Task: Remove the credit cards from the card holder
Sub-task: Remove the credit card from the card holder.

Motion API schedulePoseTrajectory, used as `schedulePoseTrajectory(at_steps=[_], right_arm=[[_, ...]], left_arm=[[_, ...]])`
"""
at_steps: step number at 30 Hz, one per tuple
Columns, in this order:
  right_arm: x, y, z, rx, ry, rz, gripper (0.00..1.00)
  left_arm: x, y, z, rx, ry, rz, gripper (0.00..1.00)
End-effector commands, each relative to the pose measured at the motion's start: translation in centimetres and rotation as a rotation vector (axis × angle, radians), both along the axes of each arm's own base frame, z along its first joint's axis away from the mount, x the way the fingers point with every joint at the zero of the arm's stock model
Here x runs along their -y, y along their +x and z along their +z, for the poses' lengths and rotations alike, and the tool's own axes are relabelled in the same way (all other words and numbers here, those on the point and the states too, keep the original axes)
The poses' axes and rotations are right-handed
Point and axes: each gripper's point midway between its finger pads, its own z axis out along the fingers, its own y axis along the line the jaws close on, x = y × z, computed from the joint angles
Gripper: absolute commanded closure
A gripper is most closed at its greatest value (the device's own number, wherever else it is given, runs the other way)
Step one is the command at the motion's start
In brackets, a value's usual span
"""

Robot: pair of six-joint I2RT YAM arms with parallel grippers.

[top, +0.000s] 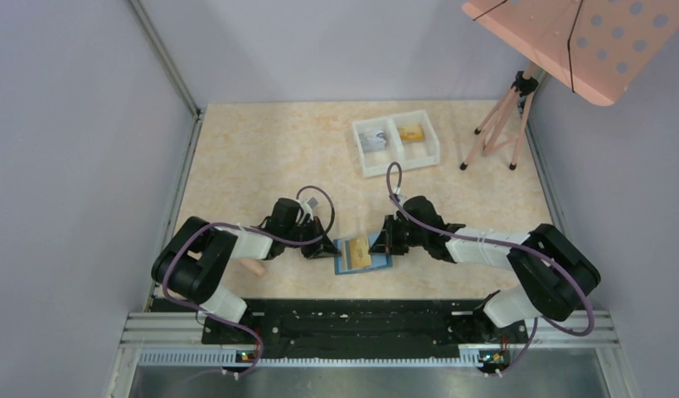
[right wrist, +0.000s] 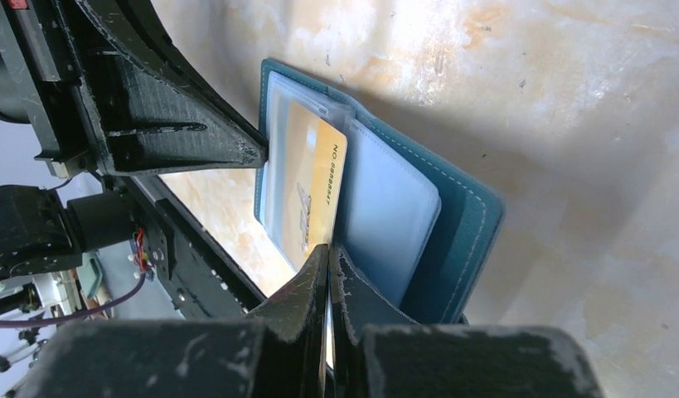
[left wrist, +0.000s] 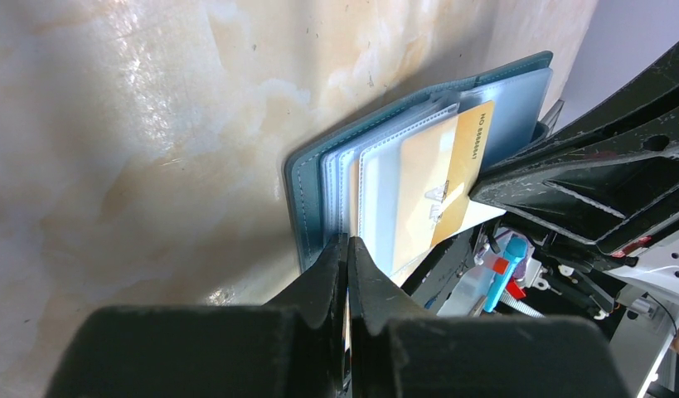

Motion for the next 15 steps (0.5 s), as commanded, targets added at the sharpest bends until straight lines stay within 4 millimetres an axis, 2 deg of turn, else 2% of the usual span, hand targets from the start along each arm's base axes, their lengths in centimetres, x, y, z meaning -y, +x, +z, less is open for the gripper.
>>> schedulePoseTrajectory(at_steps=[1,6,11,13,15], right_arm=[[0.4,0.7,1.7,0.055,0.033,-0.008,1.0],[1.4,1.2,2.1,0.052,0.002,-0.037,1.0],[2.0,1.6,3.6,0.084,0.005,-0.031,1.0],[2.1,1.7,4.3,0.094,0.013,-0.024,1.0],[2.2,1.8,5.0,0.101,0.027,-0.015,1.0]], left_arm=[[-1.6,-0.9,-2.6,-0.036,0.121,0.015,0.97],[-1.4,-0.7,-2.1,-0.03,0.108,0.012,0.96],[-1.0,-0.3,-0.7,-0.012,0.085,0.009,0.93],[-0.8,0.0,0.3,0.002,0.076,0.003,0.9],[-0.5,0.5,1.6,0.024,0.067,0.002,0.8]])
